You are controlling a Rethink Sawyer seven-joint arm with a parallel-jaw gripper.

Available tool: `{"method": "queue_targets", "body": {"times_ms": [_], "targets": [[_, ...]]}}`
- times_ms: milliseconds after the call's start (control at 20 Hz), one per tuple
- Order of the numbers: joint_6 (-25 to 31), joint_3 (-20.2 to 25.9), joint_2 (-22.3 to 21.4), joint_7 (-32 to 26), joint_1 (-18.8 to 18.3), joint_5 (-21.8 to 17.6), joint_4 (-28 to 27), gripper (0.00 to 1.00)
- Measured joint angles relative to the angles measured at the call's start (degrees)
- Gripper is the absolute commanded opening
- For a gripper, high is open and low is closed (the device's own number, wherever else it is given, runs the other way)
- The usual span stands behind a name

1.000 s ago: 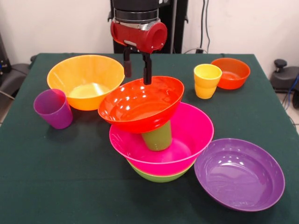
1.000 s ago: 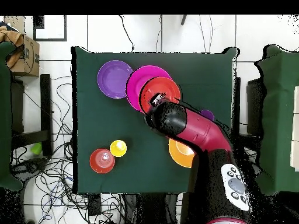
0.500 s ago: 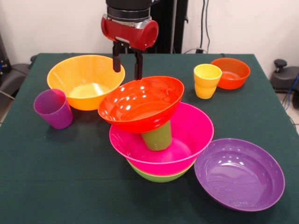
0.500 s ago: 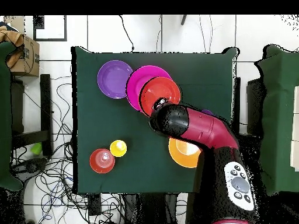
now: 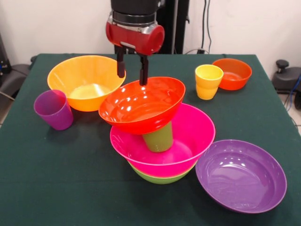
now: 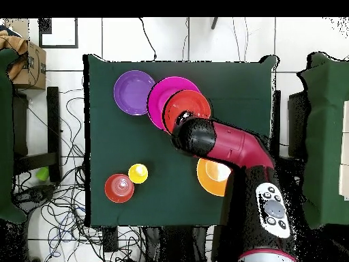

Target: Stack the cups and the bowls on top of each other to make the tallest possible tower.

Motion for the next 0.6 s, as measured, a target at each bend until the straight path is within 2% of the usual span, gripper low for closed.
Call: {"method": "queue_targets", "body": {"times_ms": [600], "targets": [[-0.1,0.0,4.0,0.0,3.2,-0.1,-3.0,1.00]]}}
